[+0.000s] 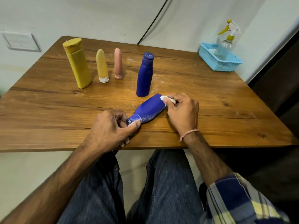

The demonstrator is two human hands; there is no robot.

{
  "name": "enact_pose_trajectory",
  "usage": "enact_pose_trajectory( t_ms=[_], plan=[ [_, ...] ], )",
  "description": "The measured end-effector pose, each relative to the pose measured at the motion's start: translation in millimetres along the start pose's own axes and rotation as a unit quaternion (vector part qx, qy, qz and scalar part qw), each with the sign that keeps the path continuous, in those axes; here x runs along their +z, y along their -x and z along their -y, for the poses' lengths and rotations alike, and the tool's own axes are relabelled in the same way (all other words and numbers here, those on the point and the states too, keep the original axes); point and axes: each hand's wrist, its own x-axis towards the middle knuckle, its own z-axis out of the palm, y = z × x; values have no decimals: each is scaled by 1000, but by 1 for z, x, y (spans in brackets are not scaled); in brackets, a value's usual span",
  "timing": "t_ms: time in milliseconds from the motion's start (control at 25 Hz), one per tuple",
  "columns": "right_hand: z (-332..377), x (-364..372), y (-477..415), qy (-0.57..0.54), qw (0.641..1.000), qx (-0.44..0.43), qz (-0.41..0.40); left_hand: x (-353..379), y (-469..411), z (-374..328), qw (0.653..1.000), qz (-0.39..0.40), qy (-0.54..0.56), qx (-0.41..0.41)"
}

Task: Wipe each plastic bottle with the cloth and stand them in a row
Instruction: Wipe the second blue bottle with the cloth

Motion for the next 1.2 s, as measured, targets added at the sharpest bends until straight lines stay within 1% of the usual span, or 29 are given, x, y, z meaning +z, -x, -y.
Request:
enact_pose_trajectory(
  t_ms=[80, 120, 240, 320, 360, 440, 480, 520, 560, 640, 720, 760, 840, 920, 1000, 1080, 1120, 1200],
  plan=[
    [3, 7, 2, 0, 1000, 16, -10, 0, -1, 0, 1000, 3, 5, -4],
    [10, 9, 12, -18, 1000, 3, -9, 0, -2, 0, 1000, 4, 8, -6],
    [33, 4, 57, -69, 993, -92, 24, -2, -4, 1, 1000, 23, 6, -7],
    [29, 1, 52, -68, 990, -116, 37, -3, -6, 2, 999, 36, 3, -10],
    [22, 4, 36, -52, 994, -97, 20, -4, -6, 2, 999, 40, 2, -13],
    [6, 8, -1, 6, 1000, -14, -10, -4, -7, 1, 999, 44, 5, -15],
    [2, 9, -11, 19, 1000, 21, -11, -4, -7, 1, 999, 43, 6, -14],
    [3, 12, -10, 14, 999, 35, -6, -4, -7, 1, 999, 41, 7, -11],
    [10, 14, 2, -3, 1000, 23, 3, -4, -6, 2, 999, 39, 8, -7],
    [34, 12, 44, -65, 996, -60, 29, -4, -6, 4, 999, 39, 12, -1],
    [40, 5, 66, -105, 987, -111, 44, -5, -7, 7, 999, 48, 15, 7],
    [34, 6, 58, -105, 988, -108, 34, -5, -8, 8, 998, 54, 16, 9],
    [19, 8, 33, -83, 994, -71, -8, -5, -8, 8, 998, 60, 18, 5],
    [17, 11, 30, -79, 995, -59, -16, -4, -7, 6, 998, 57, 24, 1],
    [29, 11, 51, -112, 987, -110, 34, -3, -6, 6, 998, 47, 29, -6],
    [34, 6, 59, -158, 973, -142, 86, -2, -5, 6, 998, 43, 35, -11],
    [31, 4, 54, -171, 971, -141, 94, -1, -6, 6, 998, 44, 35, -12],
    [25, 4, 42, -164, 976, -125, 73, -1, -7, 5, 999, 42, 28, -16]
  ],
)
